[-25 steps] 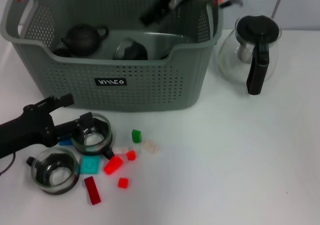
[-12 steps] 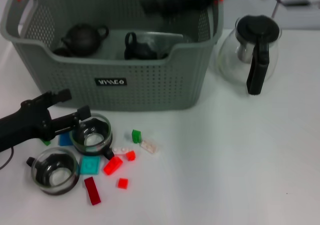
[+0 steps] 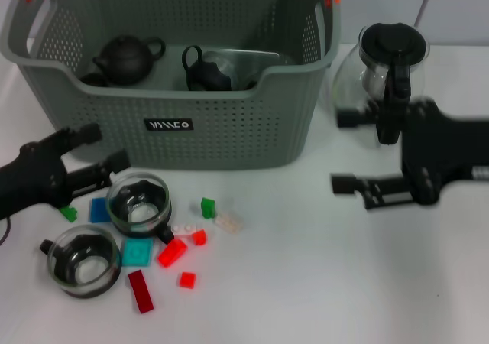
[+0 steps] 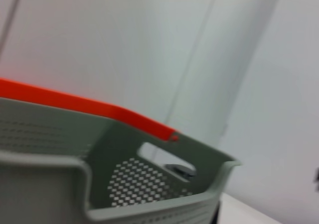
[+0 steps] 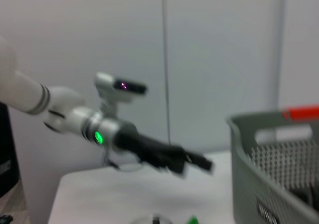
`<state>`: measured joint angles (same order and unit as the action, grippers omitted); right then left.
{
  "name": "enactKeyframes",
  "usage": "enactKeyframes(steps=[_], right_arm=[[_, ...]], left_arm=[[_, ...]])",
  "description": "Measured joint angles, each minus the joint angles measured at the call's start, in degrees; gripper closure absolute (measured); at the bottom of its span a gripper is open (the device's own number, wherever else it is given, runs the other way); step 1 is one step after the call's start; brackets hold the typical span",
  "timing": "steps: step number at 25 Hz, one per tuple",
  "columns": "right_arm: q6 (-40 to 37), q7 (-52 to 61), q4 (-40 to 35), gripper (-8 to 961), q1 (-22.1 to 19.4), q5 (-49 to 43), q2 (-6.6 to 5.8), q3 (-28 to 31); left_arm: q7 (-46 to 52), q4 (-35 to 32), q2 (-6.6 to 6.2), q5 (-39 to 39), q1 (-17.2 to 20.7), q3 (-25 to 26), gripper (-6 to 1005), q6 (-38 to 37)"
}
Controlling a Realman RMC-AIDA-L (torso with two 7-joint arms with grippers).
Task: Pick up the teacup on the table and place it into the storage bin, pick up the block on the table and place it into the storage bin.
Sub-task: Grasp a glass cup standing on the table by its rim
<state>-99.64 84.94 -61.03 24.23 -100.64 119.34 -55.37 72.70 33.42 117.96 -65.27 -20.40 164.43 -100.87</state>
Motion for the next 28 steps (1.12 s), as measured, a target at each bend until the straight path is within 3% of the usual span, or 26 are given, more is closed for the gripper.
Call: enactKeyframes(steps=[3, 7, 13, 16, 17, 18, 20, 22, 28], right_arm=[[0.0, -1.5, 4.3, 39, -0.6, -2.4, -0.58, 2.7], [-0.3, -1.7, 7.0, 40, -0.4, -5.3, -0.94, 4.1], [-0.1, -1.8, 7.9, 40, 0.4, -7.9, -0.57, 4.2], [-0.2, -1.9, 8.0, 41, 0.5, -7.9, -0.53, 4.2], [-0.2, -1.9, 8.0, 41, 0.5, -7.9, -0.52, 4.2], [-0.2, -1.9, 8.1, 41, 0.4, -7.9, -0.52, 4.2], [-0.1, -1.9, 8.2, 41, 0.4, -7.9, -0.47, 4.3], [-0.1, -1.9, 8.5, 40, 0.5, -7.9, -0.41, 4.7], [-0.1, -1.9, 10.5, 39, 1.2, -7.6, -0.64, 5.4]], left_arm=[[6.2, 4.7, -1.42, 0.8, 0.2, -2.4, 111, -4.7], [20.2, 19.3, -2.49, 5.0, -0.5, -11.0, 111, -9.6], [33.3, 40.8, -1.58, 11.0, -3.3, -25.5, 111, -12.4], [37.6, 45.0, -1.47, 15.2, -5.9, -32.8, 111, -12.3], [37.6, 45.0, -1.47, 15.2, -5.9, -32.8, 111, -12.3], [39.9, 46.1, -1.14, 20.3, -8.8, -37.5, 112, -11.8], [40.6, 46.3, -0.42, 24.1, -10.8, -39.5, 112, -11.4], [40.6, 46.4, 1.19, 29.9, -13.7, -41.6, 131, -10.2], [40.4, 47.0, 4.97, 40.5, -16.8, -45.8, 189, -5.7]])
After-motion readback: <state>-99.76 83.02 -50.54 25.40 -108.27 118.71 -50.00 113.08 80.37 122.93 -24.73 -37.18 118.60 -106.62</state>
